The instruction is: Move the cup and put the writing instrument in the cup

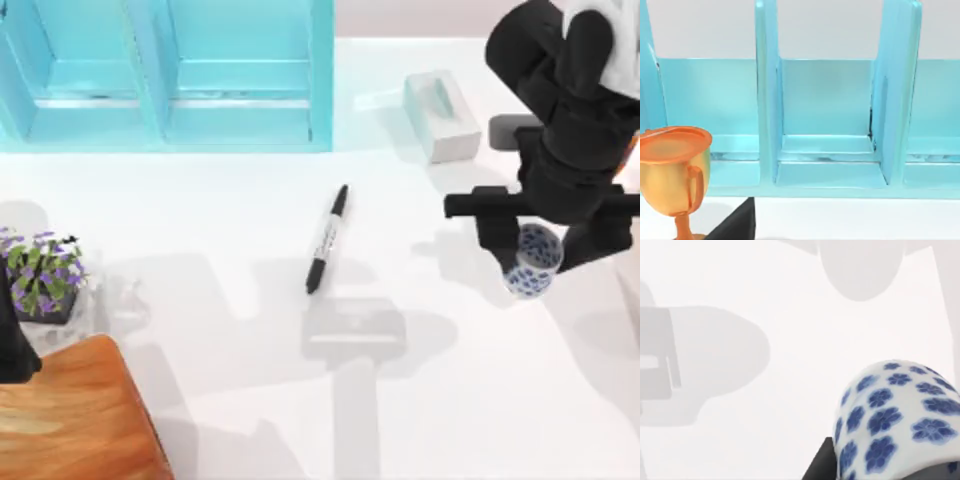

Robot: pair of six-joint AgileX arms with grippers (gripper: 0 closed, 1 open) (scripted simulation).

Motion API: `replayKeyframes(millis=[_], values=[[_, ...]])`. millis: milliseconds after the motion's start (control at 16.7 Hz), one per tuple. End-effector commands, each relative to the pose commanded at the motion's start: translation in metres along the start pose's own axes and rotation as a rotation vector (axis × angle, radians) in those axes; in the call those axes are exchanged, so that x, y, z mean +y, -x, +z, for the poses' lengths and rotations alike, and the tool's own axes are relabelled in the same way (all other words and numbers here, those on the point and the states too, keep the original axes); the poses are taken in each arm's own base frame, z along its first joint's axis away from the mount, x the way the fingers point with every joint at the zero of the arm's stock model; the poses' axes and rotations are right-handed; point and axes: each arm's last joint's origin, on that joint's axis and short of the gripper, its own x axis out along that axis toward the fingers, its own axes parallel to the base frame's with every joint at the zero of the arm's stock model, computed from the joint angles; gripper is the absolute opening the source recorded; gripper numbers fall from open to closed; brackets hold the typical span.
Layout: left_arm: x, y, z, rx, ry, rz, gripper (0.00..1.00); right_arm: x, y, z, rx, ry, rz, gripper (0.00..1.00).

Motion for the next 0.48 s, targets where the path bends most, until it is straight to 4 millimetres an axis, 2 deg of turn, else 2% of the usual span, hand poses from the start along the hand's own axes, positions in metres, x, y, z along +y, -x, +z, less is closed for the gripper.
replayKeyframes(millis=[360, 480], values=[[0.000, 0.000, 0.000, 0.000, 0.000, 0.000, 1.00, 0.002, -0.042, 0.000, -0.003, 0.004, -0.001, 0.00], [0.000, 0.000, 0.000, 0.000, 0.000, 0.000, 1.00, 0.002, -0.045, 0.000, -0.001, 0.004, -0.002, 0.00]])
